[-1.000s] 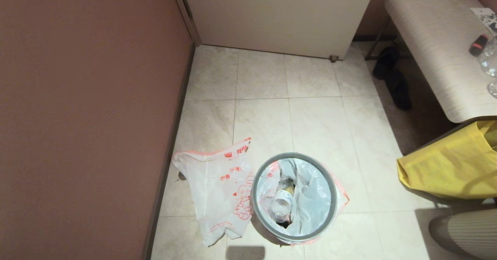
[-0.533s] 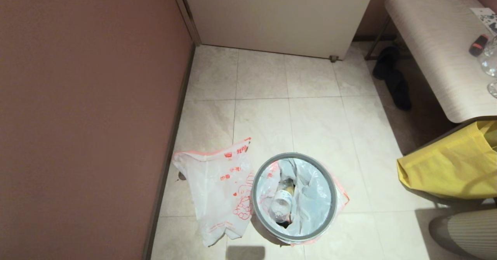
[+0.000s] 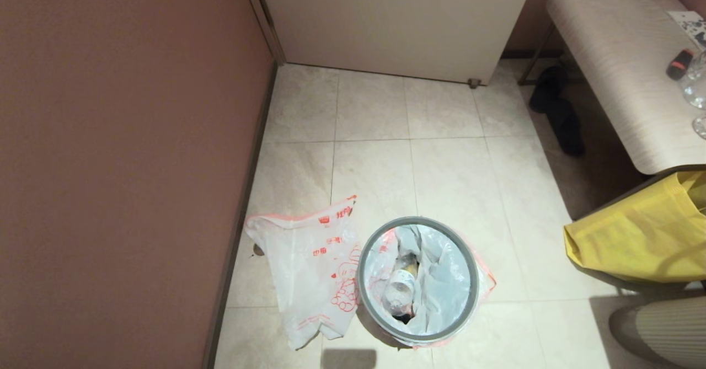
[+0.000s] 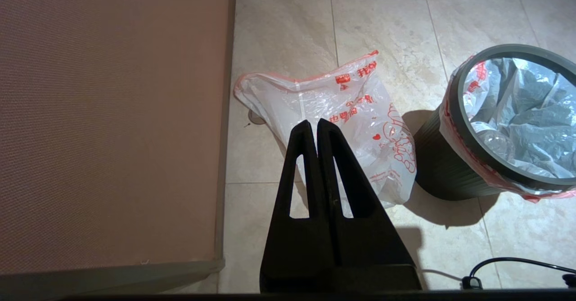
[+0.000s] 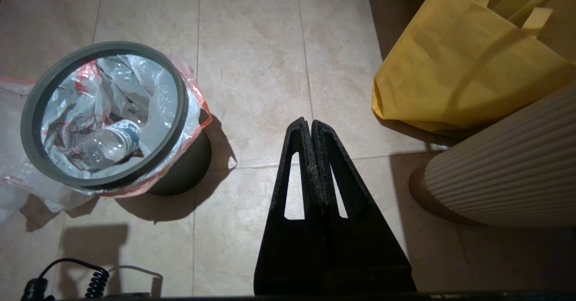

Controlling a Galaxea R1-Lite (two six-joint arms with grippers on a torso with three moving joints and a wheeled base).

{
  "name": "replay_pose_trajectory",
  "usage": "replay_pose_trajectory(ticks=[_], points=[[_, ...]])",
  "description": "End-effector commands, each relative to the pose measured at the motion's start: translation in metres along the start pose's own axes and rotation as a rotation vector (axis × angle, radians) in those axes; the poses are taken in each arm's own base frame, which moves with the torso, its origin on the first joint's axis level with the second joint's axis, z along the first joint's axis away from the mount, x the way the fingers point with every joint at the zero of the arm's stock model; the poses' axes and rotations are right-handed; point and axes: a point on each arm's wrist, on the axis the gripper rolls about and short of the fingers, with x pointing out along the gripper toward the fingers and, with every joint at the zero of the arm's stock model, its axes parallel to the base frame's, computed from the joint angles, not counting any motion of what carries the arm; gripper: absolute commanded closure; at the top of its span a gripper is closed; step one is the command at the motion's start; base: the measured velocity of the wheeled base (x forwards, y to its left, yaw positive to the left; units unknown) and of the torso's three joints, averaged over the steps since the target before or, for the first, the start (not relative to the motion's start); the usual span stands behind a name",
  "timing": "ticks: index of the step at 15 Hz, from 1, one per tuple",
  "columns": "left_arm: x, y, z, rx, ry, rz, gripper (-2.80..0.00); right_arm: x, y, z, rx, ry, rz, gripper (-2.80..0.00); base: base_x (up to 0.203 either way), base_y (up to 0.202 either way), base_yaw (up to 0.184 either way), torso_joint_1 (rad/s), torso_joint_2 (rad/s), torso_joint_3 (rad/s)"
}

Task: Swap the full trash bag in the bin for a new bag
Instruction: Place the trash can ring on the floor

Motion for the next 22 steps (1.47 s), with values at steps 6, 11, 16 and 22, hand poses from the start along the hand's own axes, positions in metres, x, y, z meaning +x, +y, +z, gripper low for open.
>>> replay_pose_trajectory(ticks=[6,11,16,22], points=[[0.000,0.000,0.000,0.000,-0.001,0.001,0.00,0.004,0.001,0.044,-0.189,0.101,-0.002,0.00,0.000,0.000,0.000,0.000,0.00,0.000],[0.000,0.000,0.000,0.000,-0.001,0.000,0.00,0.058,0.004,0.120,-0.210,0.209,0.002,0.00,0.000,0.000,0.000,0.000,0.00,0.000],[0.000,0.000,0.000,0.000,-0.001,0.000,0.00,0.147,0.015,0.127,-0.187,0.439,0.082,0.00,0.000,0.000,0.000,0.000,0.00,0.000],[0.000,0.000,0.000,0.000,-0.001,0.000,0.00,0.267,0.067,0.065,-0.189,0.628,0.218,0.00,0.000,0.000,0.000,0.000,0.00,0.000]])
